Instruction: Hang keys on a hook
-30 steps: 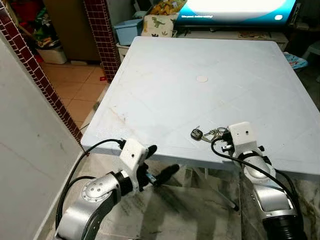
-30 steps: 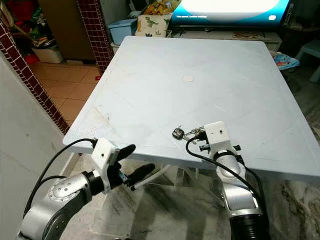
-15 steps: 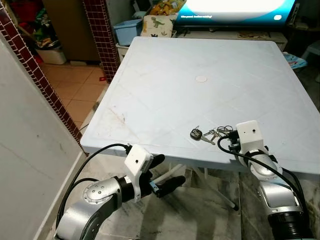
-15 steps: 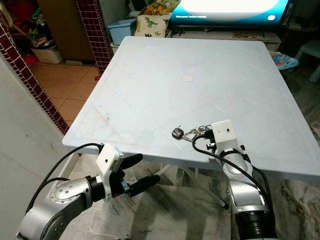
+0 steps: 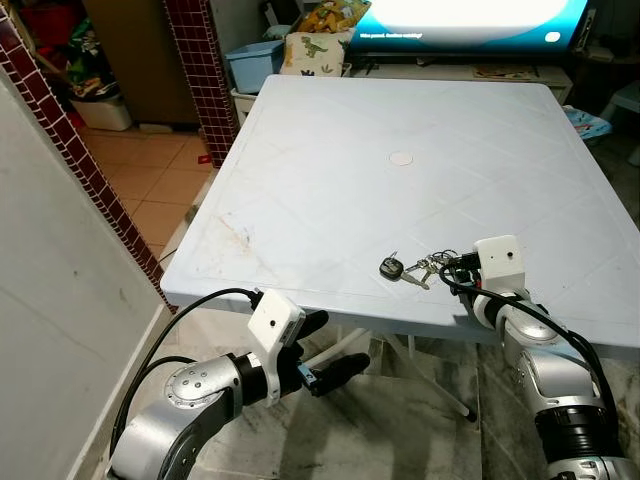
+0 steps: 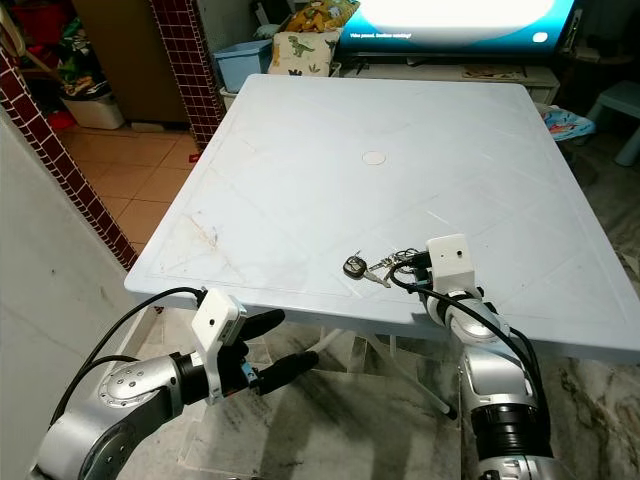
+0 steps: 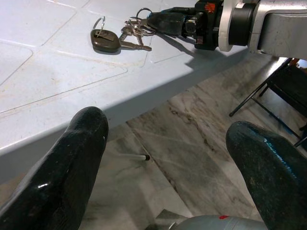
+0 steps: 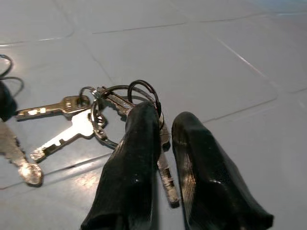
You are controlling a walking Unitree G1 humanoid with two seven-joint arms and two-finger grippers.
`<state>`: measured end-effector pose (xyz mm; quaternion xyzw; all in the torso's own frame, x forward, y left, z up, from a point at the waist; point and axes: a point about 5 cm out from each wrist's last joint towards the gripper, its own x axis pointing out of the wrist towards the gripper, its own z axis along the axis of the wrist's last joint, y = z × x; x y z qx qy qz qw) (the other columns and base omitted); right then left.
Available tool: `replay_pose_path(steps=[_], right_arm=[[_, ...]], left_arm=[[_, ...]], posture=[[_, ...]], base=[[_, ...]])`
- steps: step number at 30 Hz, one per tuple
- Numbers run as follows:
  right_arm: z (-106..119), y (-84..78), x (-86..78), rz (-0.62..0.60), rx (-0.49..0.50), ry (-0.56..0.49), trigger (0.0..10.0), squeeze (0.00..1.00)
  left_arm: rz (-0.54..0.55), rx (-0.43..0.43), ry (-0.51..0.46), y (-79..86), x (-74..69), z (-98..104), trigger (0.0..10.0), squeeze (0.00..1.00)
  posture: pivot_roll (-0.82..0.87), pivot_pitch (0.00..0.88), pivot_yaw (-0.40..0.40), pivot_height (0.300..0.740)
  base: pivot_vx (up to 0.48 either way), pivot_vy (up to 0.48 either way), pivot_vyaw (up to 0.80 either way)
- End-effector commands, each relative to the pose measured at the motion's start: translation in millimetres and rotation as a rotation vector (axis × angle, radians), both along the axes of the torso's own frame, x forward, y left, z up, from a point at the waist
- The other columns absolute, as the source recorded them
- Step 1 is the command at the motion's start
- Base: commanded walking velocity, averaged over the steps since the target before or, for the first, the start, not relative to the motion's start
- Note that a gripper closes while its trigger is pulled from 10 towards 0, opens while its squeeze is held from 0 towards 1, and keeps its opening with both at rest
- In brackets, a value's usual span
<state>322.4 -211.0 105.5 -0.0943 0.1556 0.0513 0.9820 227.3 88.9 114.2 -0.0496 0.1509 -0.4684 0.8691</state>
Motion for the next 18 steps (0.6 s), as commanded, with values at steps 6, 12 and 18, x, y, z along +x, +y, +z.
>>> replay_pose_path(steps=[6, 12, 18], right_arm=[[-20, 1.1, -7.6, 0.004, 0.021, 0.111, 0.0, 0.00], [-30, 9.8, -13.7, 0.034, 0.058, 0.156, 0.0, 0.00], [-33, 11.8, -14.9, 0.030, 0.053, 0.178, 0.0, 0.00]], left_arm=[[-0.004, 0.008, -0.001, 0.4, -2.2, 2, 10.0, 0.00], [-0.001, 0.007, 0.001, -0.7, -1.8, 1, 10.0, 0.00], [0.003, 0.007, -0.001, -0.6, -1.5, 1, 10.0, 0.00]], posture=[[0.00, 0.092, 0.050, 0.740], [0.00, 0.088, 0.047, 0.740], [0.00, 0.087, 0.046, 0.740]], base=[[0.000, 0.000, 0.00], [0.000, 0.000, 0.00], [0.000, 0.000, 0.00]])
